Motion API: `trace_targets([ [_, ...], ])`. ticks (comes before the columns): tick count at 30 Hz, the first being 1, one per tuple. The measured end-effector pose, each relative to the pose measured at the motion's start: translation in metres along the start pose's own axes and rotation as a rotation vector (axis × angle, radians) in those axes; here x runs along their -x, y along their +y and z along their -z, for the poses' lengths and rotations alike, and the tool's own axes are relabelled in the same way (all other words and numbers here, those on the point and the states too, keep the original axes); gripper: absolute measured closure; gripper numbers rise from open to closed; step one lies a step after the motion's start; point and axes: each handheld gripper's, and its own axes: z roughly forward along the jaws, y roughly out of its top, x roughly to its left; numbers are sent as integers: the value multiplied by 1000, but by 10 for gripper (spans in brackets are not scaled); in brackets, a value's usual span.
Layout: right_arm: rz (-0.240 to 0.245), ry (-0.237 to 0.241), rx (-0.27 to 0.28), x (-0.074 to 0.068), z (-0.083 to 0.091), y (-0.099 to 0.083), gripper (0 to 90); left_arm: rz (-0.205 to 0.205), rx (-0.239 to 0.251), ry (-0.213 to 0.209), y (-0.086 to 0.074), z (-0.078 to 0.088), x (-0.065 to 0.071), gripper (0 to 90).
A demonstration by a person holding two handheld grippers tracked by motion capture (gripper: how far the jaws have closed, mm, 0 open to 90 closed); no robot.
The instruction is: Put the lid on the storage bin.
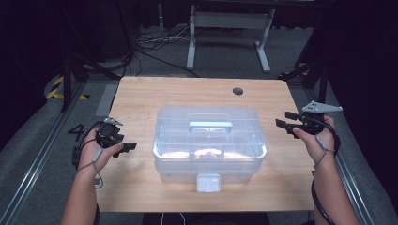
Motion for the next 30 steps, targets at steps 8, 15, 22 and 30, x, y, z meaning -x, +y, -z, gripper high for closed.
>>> trace_targets([
  [8,-36,18,-51,14,-22,-22,379,-1,-3,-5,3,-6,0,320],
  [15,-66,28,-57,20,-37,-39,285,-1,-9,-19,4,-13,-2,319],
  [22,-53,26,-80,25,-45,-51,259,-4,-21,-30,3,-20,-3,316],
  [30,-27,37,-113,26,-54,-60,203,0,-29,-41,2,-22,-5,314],
])
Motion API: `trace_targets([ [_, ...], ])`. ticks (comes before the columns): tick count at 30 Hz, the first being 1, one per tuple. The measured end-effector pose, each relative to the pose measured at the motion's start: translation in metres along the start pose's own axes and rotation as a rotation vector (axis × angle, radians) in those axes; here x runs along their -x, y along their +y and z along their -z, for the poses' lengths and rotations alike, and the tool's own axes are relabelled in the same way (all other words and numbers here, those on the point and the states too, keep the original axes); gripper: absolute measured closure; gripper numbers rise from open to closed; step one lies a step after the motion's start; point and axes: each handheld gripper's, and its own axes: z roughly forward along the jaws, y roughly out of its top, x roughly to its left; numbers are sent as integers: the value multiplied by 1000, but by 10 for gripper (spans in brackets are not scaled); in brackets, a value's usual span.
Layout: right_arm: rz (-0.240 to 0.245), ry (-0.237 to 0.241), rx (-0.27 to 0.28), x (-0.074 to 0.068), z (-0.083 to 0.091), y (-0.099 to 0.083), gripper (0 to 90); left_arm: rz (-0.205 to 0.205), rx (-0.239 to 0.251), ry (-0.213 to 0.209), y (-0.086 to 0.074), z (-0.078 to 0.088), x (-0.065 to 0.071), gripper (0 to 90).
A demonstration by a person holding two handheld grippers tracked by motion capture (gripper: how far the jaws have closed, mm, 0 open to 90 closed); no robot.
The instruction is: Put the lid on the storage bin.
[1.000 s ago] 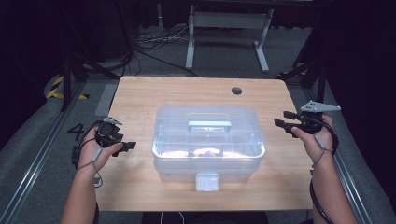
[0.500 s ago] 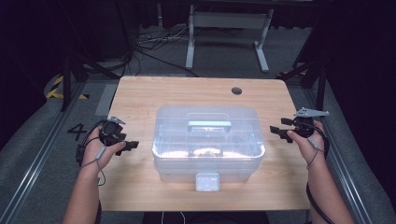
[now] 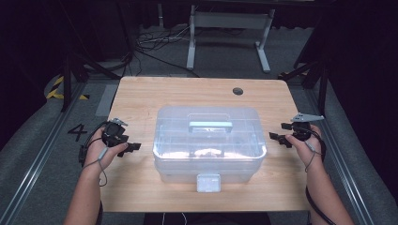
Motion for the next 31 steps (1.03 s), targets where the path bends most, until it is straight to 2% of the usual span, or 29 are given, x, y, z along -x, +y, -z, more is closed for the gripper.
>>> trace_targets([
  [3,13,20,-21,0,-2,-3,161,-6,-7,-5,0,-1,0,314],
  [7,24,56,-20,2,-4,-7,165,-12,-7,-13,0,-3,1,313],
  [11,91,100,-26,-1,-8,-11,162,-16,-9,-16,0,-5,1,312],
  [14,101,107,-32,-2,-12,-13,162,-21,-12,-21,0,-6,2,311],
  [19,132,98,-88,-6,-16,-16,162,-32,-14,-23,0,-7,2,310],
  [31,116,91,-97,-11,-22,-18,162,-21,-5,-18,-1,-7,0,305],
])
